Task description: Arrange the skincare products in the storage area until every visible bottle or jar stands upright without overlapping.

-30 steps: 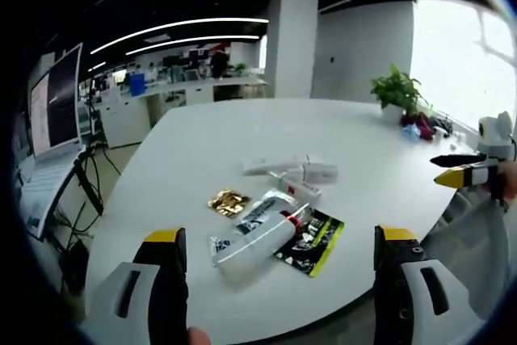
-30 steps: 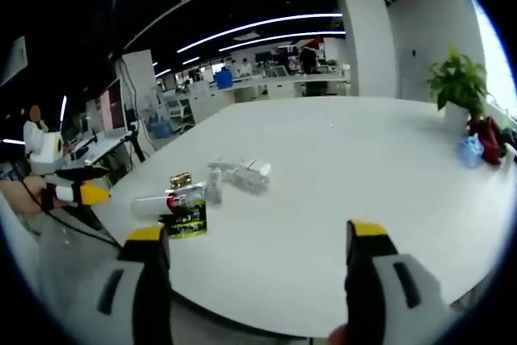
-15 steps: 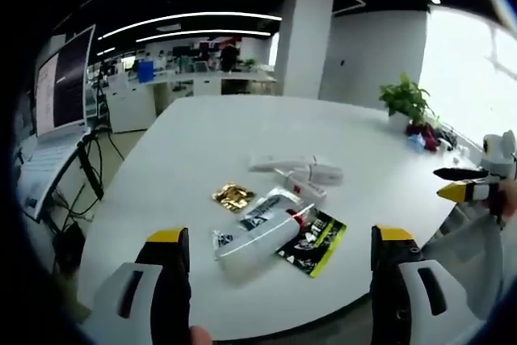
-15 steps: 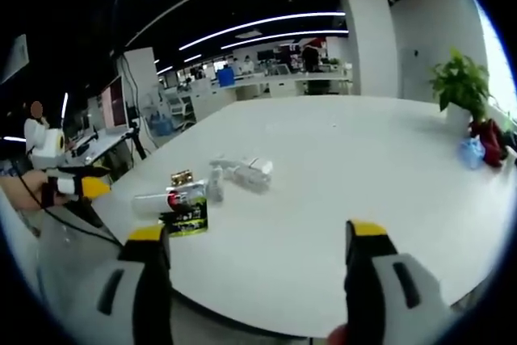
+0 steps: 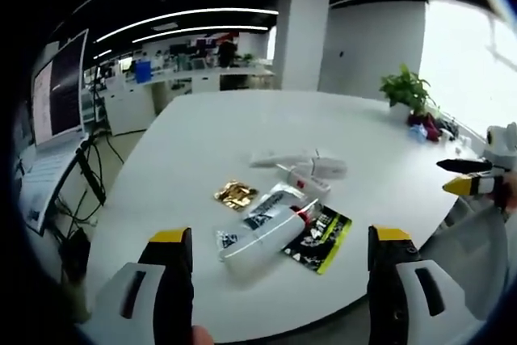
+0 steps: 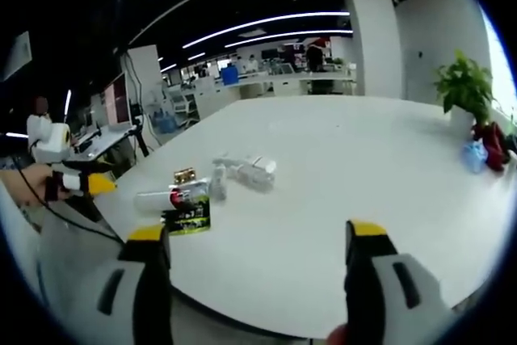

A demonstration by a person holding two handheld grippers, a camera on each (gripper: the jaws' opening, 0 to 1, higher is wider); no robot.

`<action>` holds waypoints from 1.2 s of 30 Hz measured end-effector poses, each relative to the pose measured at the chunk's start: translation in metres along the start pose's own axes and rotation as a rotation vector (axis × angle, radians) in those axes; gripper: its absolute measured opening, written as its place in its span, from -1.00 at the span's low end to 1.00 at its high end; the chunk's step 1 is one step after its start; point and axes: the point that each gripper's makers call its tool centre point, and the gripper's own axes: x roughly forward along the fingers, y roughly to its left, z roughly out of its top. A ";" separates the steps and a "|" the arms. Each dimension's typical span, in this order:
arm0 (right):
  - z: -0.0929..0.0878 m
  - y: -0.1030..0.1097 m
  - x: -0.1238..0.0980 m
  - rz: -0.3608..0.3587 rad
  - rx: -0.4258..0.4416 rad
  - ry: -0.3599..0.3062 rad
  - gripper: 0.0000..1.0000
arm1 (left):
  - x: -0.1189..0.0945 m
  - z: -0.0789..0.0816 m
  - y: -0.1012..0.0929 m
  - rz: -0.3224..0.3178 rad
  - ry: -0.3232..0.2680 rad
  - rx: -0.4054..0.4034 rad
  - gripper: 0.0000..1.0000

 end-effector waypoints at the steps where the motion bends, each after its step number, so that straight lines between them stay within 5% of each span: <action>1: 0.000 0.000 0.000 0.003 -0.001 0.001 0.80 | 0.002 -0.001 0.001 -0.001 0.006 0.014 0.75; 6: 0.000 0.000 0.000 0.003 -0.004 0.000 0.79 | 0.009 -0.002 0.002 -0.024 0.045 0.076 0.75; 15: 0.000 0.001 0.002 0.014 -0.005 0.006 0.79 | 0.025 -0.024 0.002 -0.121 0.214 0.301 0.65; 20: 0.001 0.001 0.003 0.013 -0.006 0.008 0.78 | 0.036 -0.021 0.006 -0.148 0.248 0.346 0.54; 26: 0.001 -0.001 0.002 0.009 -0.001 0.008 0.77 | 0.051 -0.032 0.017 -0.166 0.376 0.429 0.22; 36: 0.001 -0.002 0.001 0.000 0.007 0.001 0.77 | 0.072 -0.041 0.008 -0.239 0.465 0.550 0.06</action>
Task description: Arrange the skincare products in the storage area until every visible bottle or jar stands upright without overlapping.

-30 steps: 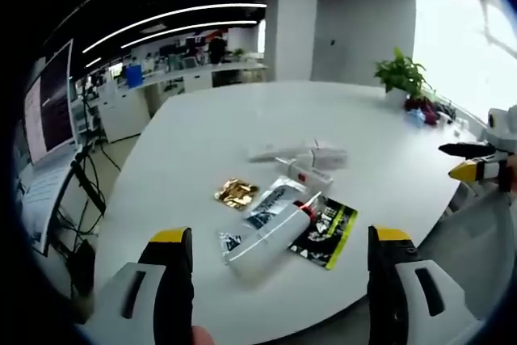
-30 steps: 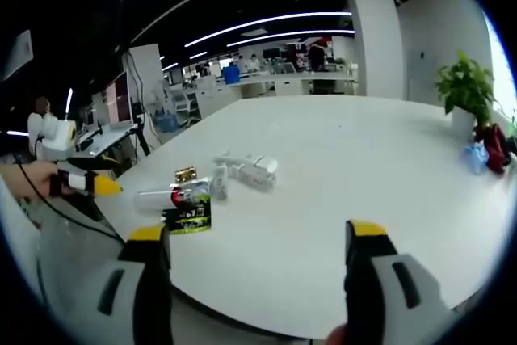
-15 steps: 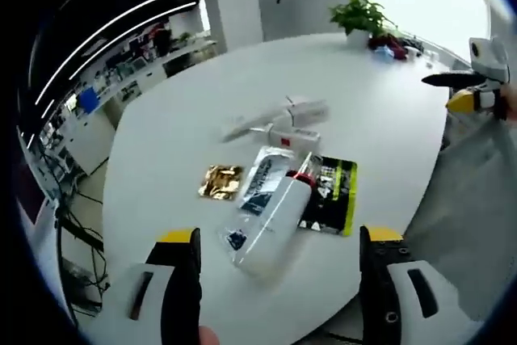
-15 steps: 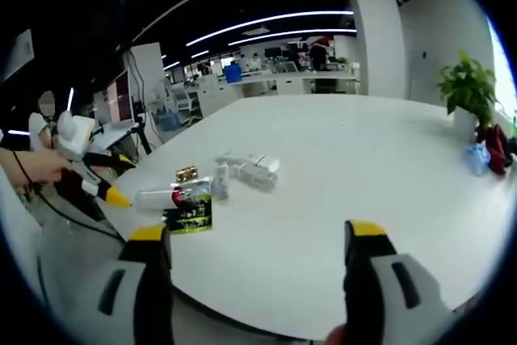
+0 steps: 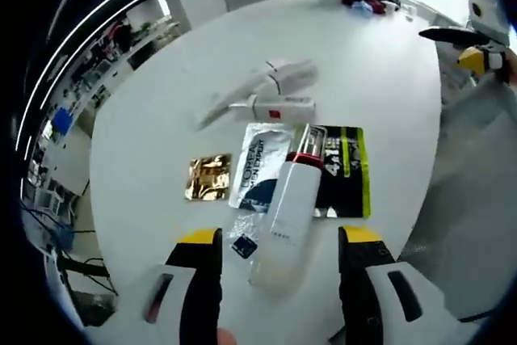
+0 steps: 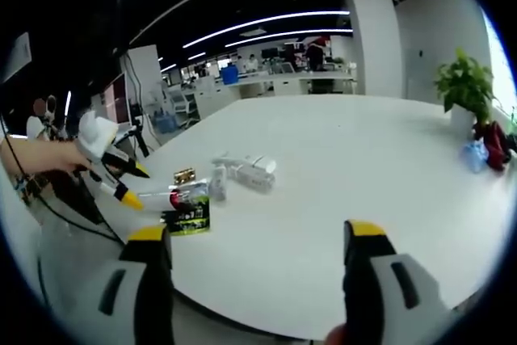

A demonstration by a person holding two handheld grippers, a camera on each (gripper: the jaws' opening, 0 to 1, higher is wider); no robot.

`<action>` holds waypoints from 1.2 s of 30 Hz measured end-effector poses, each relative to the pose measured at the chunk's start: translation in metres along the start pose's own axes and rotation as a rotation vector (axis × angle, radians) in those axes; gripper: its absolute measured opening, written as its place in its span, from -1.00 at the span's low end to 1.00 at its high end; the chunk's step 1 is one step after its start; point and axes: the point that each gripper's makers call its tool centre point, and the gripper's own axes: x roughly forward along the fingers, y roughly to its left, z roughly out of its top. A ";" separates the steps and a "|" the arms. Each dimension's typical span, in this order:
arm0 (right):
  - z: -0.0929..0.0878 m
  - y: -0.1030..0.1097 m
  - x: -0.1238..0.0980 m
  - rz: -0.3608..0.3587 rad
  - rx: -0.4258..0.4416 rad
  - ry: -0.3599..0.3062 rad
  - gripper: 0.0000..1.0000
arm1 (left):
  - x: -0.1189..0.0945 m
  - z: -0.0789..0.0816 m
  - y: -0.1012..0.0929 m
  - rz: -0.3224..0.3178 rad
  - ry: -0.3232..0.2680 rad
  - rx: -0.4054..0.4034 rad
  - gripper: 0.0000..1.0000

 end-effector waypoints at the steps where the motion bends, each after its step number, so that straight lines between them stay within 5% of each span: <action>1: 0.000 0.000 0.000 0.000 -0.001 0.000 0.77 | 0.002 -0.001 -0.002 -0.014 0.017 0.006 0.02; 11: -0.001 -0.001 0.000 -0.006 -0.004 0.005 0.75 | 0.030 -0.008 -0.002 -0.070 0.194 0.241 -0.15; 17: -0.001 -0.002 0.000 -0.013 0.001 0.008 0.75 | 0.048 -0.011 0.000 -0.129 0.241 0.294 -0.25; 25: -0.001 -0.004 0.000 -0.023 0.007 0.006 0.74 | 0.048 -0.016 -0.007 -0.204 0.274 0.234 -0.45; 36: -0.003 -0.007 0.000 -0.027 -0.002 0.014 0.69 | 0.047 -0.016 -0.005 -0.162 0.246 0.151 -0.48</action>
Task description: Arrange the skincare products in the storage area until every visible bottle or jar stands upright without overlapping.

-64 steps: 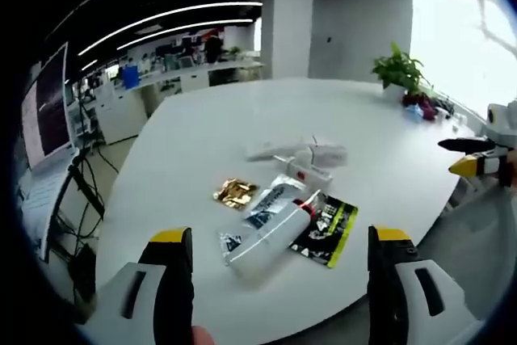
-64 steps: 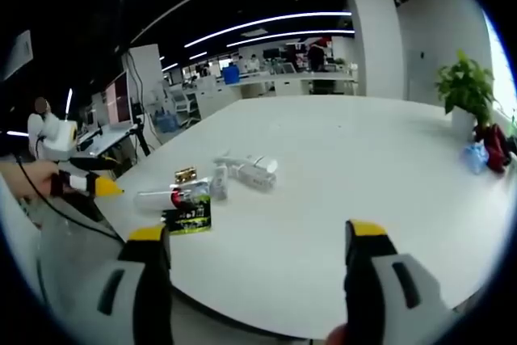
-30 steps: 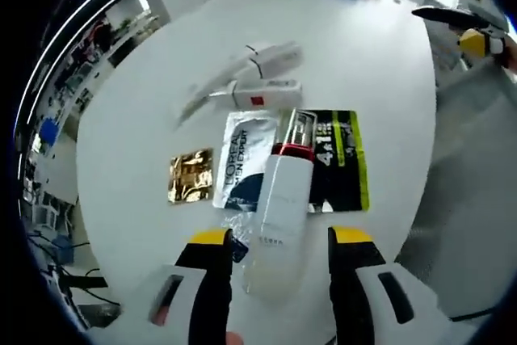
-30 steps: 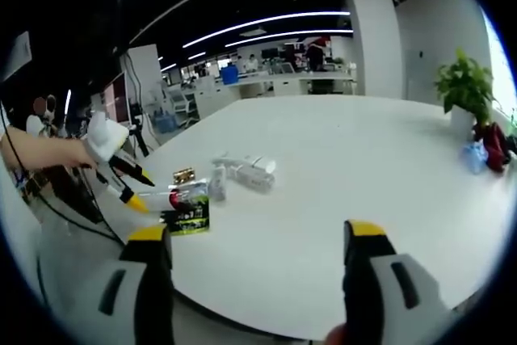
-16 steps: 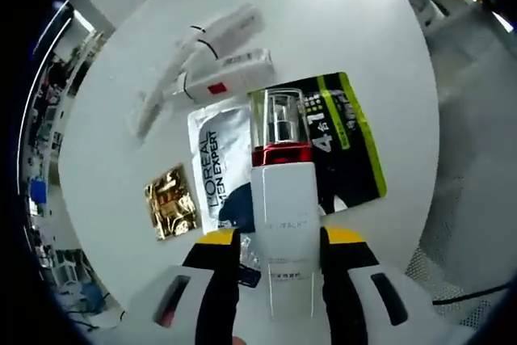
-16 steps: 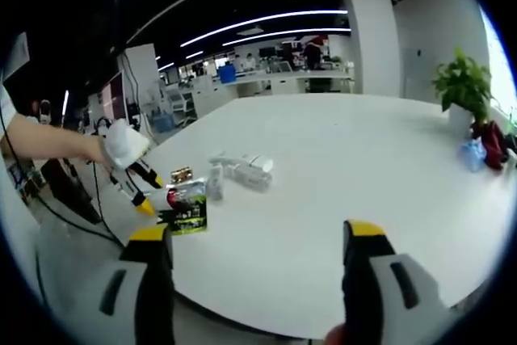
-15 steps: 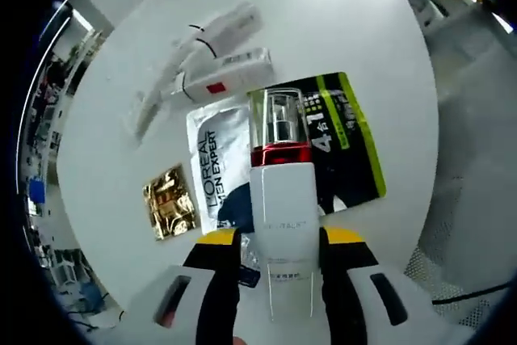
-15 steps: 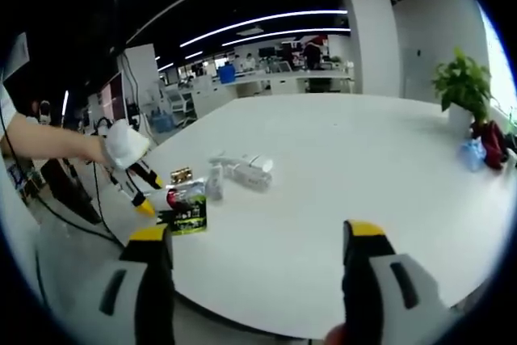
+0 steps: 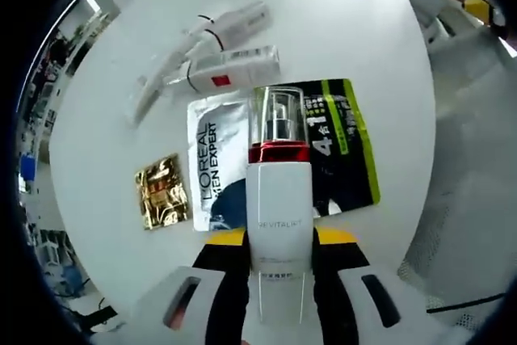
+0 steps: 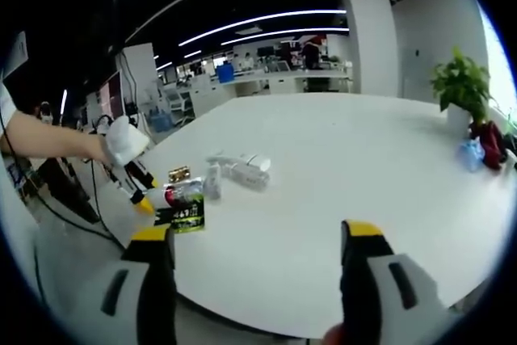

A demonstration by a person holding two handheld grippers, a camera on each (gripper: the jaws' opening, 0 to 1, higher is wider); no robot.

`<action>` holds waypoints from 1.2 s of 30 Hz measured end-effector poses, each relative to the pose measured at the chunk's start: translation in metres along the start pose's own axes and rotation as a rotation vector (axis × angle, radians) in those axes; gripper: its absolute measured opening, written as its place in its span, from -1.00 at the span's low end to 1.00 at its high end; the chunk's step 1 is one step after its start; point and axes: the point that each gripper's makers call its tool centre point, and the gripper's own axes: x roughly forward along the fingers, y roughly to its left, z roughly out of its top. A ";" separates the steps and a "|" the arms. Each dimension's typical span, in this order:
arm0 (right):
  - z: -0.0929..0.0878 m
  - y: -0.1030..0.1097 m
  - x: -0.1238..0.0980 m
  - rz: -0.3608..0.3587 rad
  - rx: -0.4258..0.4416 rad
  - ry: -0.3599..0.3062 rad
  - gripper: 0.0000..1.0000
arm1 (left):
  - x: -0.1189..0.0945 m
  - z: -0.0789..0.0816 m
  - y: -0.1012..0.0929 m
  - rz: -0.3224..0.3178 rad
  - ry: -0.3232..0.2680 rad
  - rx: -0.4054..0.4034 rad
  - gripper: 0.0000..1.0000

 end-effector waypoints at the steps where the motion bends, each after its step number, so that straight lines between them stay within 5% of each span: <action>1: 0.000 0.000 0.000 -0.002 0.000 -0.002 0.70 | -0.001 0.000 0.000 0.003 -0.005 0.000 -0.48; 13: 0.001 0.004 0.000 0.014 -0.011 -0.001 0.69 | -0.030 0.011 -0.008 0.055 -0.137 -0.094 -0.49; 26: 0.001 0.007 0.000 0.031 -0.019 -0.003 0.68 | -0.025 0.010 -0.025 0.008 -0.149 -0.165 -0.50; 32: 0.002 0.009 0.000 0.044 -0.009 -0.011 0.64 | -0.038 0.032 -0.031 -0.070 -0.296 -0.357 -0.50; 36: 0.003 0.011 -0.001 0.050 -0.004 -0.013 0.59 | -0.041 0.037 -0.041 -0.077 -0.317 -0.362 -0.51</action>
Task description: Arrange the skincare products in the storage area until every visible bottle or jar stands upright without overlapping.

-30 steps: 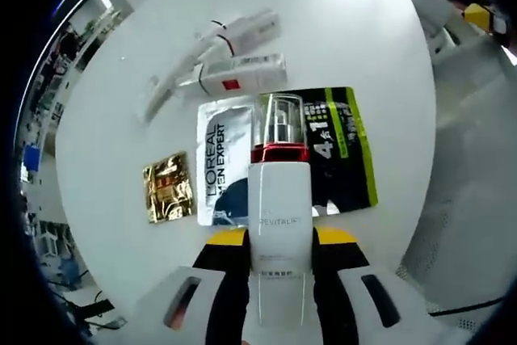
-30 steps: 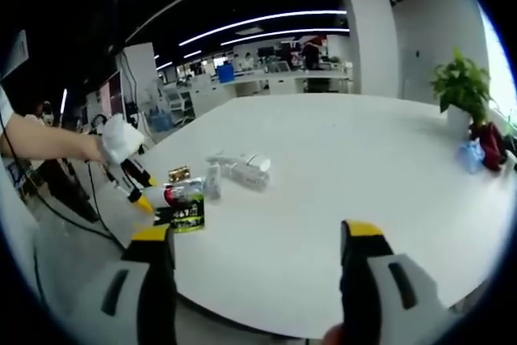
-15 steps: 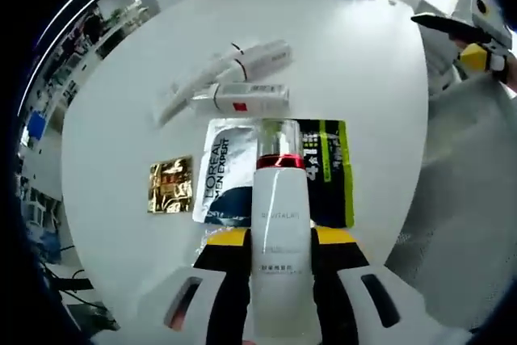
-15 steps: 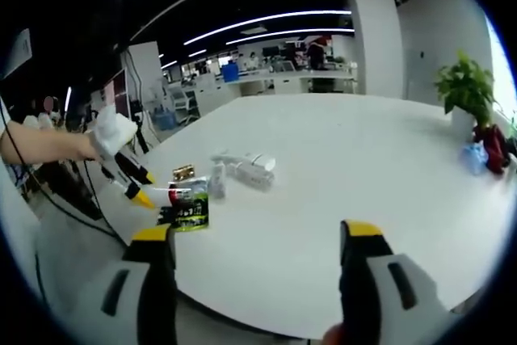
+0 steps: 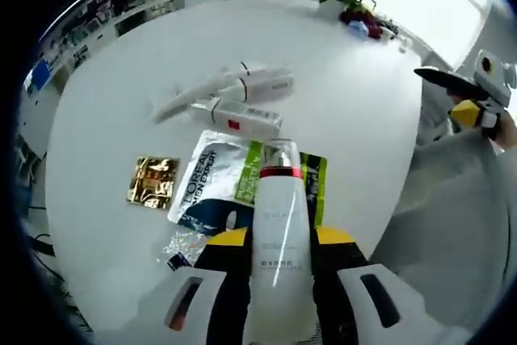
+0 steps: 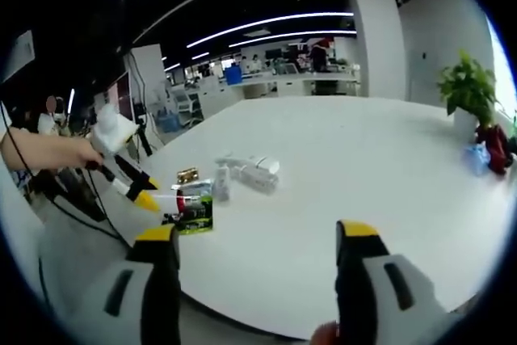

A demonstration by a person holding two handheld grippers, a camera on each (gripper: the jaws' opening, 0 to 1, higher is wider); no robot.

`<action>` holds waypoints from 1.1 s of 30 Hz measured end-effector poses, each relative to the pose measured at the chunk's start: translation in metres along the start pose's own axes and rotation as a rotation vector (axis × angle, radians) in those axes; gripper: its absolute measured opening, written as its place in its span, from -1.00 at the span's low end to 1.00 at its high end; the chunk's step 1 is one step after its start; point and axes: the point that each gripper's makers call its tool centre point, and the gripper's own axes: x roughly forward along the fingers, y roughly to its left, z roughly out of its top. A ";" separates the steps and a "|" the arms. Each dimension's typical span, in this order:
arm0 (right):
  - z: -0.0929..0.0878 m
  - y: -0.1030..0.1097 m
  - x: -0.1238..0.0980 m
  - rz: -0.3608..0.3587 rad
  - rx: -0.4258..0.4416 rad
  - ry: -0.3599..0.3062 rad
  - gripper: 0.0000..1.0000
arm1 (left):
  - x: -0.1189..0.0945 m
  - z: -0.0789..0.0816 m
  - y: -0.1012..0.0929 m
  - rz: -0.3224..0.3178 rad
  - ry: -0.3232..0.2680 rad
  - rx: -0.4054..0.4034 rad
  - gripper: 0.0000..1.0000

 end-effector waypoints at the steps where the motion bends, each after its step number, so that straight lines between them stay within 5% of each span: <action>1: -0.001 0.001 0.000 0.005 0.008 0.005 0.57 | 0.000 0.000 -0.002 -0.002 -0.005 -0.004 -0.51; 6: 0.000 0.006 0.001 0.051 0.069 0.014 0.50 | 0.003 0.001 -0.013 -0.010 -0.021 -0.026 -0.51; 12: 0.011 0.032 0.014 0.153 0.285 -0.016 0.47 | 0.008 0.007 -0.021 -0.019 -0.047 -0.054 -0.51; 16: 0.014 0.064 0.036 0.273 0.644 -0.025 0.34 | 0.008 0.015 -0.036 -0.044 -0.087 -0.074 -0.51; 19: -0.026 0.083 0.057 0.248 0.826 0.159 0.20 | 0.010 0.014 -0.043 -0.052 -0.088 -0.075 -0.51; 24: -0.052 0.113 0.080 0.273 1.160 0.241 0.21 | 0.014 0.011 -0.044 -0.063 -0.078 -0.077 -0.51; 26: -0.053 0.129 0.084 0.282 1.175 0.253 0.16 | 0.014 0.011 -0.045 -0.068 -0.079 -0.080 -0.51; 33: -0.052 0.132 0.104 0.325 1.222 0.233 0.01 | 0.015 0.010 -0.055 -0.081 -0.080 -0.070 -0.51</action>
